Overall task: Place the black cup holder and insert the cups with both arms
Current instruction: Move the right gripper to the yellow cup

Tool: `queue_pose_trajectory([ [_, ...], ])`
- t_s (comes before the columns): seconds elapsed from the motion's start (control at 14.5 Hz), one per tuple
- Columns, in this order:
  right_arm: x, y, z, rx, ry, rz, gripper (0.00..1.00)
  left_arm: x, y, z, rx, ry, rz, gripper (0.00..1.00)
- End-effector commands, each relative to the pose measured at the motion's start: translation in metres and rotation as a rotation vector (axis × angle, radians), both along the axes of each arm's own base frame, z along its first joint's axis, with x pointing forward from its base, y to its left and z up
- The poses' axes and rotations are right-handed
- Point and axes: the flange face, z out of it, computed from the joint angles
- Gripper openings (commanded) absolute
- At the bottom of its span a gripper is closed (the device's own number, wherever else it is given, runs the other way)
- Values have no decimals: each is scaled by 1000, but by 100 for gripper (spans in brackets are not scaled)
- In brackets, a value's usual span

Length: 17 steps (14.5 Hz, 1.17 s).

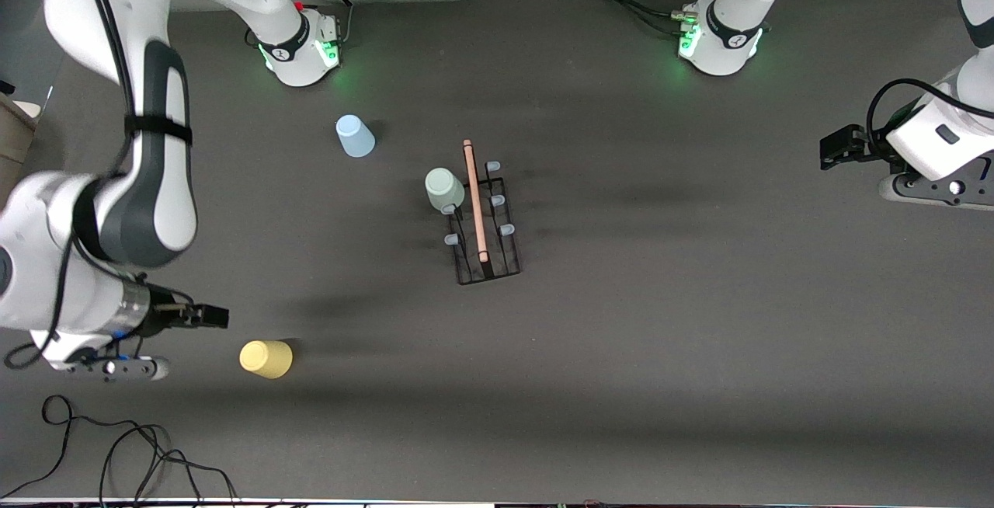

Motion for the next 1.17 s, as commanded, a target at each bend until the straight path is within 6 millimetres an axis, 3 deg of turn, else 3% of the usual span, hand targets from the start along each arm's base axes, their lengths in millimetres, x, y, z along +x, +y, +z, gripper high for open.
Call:
queue_pose_trajectory([
  [0.0, 18, -4, -39, 5, -25, 30, 100, 1, 2, 4, 7, 10, -6, 100],
  [0.34, 32, 10, -80, 13, -101, 22, 100, 0, 2, 5, 8, 12, -6, 100],
  [0.69, 33, 16, -124, -4, -83, 27, 100, 1, 2, 4, 8, 12, -6, 100],
  [0.97, 31, 15, -136, -6, -66, 28, 99, 1, 2, 4, 8, 12, -6, 100],
  [1.03, 31, 15, -138, -9, -64, 24, 68, 1, 2, 4, 8, 12, -6, 100],
  [1.1, 31, 16, -135, -8, -68, 32, 8, 1, 2, 4, 7, 10, -6, 100],
])
